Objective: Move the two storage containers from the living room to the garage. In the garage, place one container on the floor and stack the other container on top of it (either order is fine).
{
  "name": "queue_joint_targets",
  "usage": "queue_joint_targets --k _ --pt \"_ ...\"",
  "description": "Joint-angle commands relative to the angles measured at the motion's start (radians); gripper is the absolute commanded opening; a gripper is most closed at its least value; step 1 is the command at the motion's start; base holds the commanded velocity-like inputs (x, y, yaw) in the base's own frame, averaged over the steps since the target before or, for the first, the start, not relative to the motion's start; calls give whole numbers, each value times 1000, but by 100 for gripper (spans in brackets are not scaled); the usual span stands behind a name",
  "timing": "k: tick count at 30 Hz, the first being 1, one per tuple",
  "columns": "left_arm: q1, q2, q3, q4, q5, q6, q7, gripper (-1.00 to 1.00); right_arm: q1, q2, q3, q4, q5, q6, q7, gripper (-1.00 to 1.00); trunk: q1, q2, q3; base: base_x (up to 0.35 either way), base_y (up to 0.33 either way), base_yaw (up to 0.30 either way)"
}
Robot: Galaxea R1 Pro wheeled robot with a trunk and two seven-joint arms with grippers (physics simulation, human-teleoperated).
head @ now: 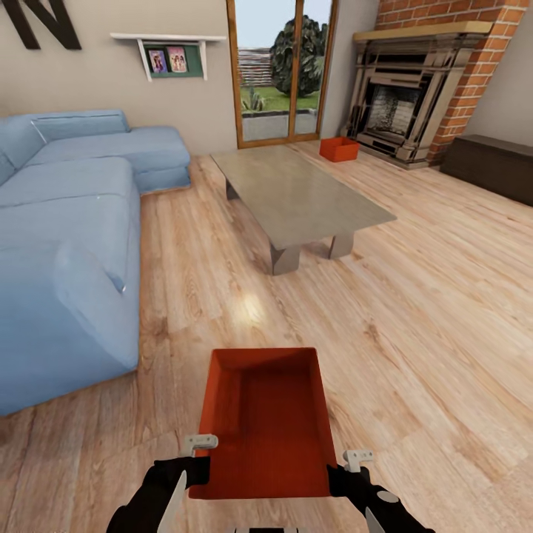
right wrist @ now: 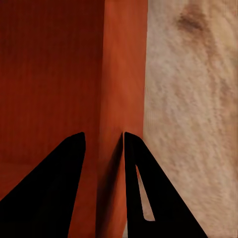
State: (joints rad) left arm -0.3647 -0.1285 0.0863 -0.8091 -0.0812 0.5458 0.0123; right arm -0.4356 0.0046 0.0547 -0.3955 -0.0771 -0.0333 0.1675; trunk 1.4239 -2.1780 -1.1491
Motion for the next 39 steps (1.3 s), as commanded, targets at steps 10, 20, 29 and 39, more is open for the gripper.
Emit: queue_joint_targets --k 10,20,29,39 --pt "0 -2 1 0 29 3 -6 -100 0 0 13 1 -12 -2 43 -100 -39 70 46 0 0 137" --pt "0 -2 1 1 29 3 -6 -100 0 0 13 1 -12 -1 43 -100 -77 140 93 0 0 136" --pt "0 -2 1 1 29 3 -6 -100 0 0 13 1 -12 0 43 -100 -111 203 136 0 0 129" --pt "0 -2 1 1 29 3 -6 -100 0 0 14 1 -12 0 43 -100 -150 273 183 0 0 116"
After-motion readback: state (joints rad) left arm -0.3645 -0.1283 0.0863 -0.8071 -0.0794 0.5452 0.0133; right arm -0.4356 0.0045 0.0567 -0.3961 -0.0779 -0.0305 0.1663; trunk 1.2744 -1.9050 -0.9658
